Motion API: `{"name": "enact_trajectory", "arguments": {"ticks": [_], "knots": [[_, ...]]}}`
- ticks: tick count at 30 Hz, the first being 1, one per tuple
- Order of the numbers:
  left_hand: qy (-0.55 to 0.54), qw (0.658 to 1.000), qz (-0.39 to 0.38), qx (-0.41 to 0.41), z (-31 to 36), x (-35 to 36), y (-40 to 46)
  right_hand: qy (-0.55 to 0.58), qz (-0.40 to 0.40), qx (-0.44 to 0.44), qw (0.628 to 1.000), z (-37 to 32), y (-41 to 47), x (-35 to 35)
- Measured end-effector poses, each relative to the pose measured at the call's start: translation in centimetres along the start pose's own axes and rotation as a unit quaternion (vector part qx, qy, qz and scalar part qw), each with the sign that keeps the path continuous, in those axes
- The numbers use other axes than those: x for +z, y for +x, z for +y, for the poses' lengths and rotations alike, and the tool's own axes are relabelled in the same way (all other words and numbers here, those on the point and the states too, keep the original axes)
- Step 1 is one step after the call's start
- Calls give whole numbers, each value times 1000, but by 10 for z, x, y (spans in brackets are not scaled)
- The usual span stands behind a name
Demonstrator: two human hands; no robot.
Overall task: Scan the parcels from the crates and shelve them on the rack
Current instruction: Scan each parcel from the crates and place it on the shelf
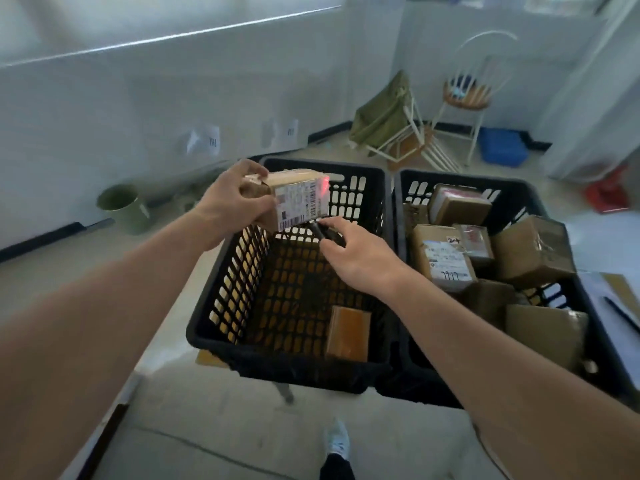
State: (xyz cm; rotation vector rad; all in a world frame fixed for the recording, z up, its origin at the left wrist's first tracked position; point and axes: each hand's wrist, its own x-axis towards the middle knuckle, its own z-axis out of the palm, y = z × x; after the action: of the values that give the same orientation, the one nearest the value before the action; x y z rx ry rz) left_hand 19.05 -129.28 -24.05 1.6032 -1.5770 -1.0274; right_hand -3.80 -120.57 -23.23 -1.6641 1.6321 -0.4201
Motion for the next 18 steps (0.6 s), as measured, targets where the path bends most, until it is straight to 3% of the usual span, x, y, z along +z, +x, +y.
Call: {"name": "enact_trajectory", "arguments": {"ticks": [10,18], "knots": [[-65,997,-8,50,44,-35,-53,-62,-18,-51,997,-30,-67,-34],[-16,994,65,91,83,-41,-72,-90,-35,-79,992,-39,-92,-71]]}}
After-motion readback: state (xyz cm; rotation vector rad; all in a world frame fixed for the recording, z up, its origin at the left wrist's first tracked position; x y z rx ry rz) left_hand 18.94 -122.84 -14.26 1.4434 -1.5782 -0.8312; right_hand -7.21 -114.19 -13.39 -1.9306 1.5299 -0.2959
